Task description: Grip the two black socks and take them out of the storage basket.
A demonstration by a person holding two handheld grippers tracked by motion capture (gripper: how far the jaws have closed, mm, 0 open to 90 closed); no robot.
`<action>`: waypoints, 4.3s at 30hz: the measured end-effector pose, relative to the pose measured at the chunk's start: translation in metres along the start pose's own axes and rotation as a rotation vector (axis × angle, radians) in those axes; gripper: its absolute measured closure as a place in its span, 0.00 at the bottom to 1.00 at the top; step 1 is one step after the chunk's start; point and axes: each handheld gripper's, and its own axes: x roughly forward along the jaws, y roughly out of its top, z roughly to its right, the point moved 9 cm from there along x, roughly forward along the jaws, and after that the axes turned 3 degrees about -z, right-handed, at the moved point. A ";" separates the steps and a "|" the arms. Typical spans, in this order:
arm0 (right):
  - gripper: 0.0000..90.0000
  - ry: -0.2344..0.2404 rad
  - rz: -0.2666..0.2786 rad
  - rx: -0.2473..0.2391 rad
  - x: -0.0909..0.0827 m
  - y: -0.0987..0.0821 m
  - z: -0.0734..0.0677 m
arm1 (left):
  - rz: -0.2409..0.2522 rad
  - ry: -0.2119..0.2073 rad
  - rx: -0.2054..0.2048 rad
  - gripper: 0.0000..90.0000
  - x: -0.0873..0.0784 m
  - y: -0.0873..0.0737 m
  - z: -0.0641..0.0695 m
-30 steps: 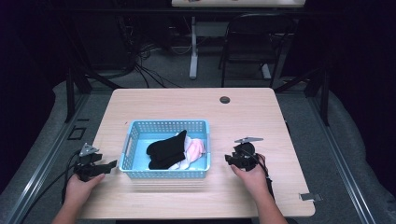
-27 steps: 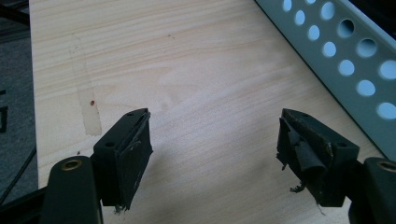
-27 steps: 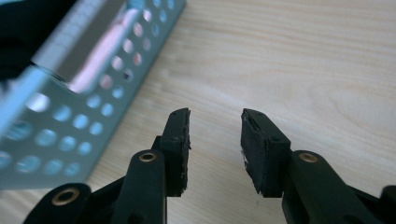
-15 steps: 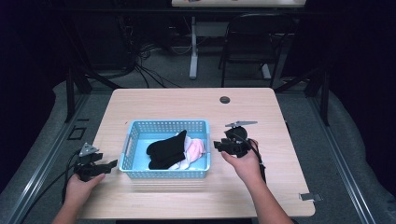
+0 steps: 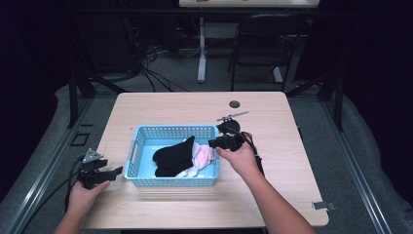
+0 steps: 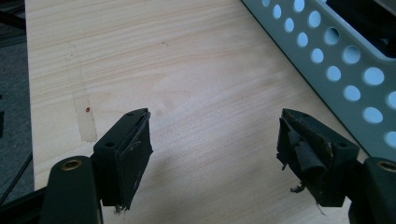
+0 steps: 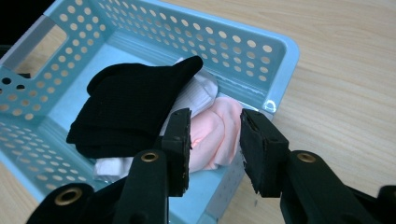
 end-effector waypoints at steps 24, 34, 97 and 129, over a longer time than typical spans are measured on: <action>0.64 0.046 -0.179 0.051 0.075 0.014 -0.029 | -0.005 -0.008 0.006 0.29 0.001 0.001 0.000; 0.61 0.051 -0.234 0.098 0.097 0.012 -0.036 | -0.001 -0.009 0.006 0.29 0.001 0.001 0.000; 0.97 0.140 -0.020 -0.166 0.009 0.068 -0.110 | 0.009 -0.006 0.000 0.29 -0.001 0.002 -0.001; 0.97 0.109 0.060 -0.129 -0.082 0.063 -0.066 | 0.006 -0.004 -0.002 0.29 0.000 0.002 -0.001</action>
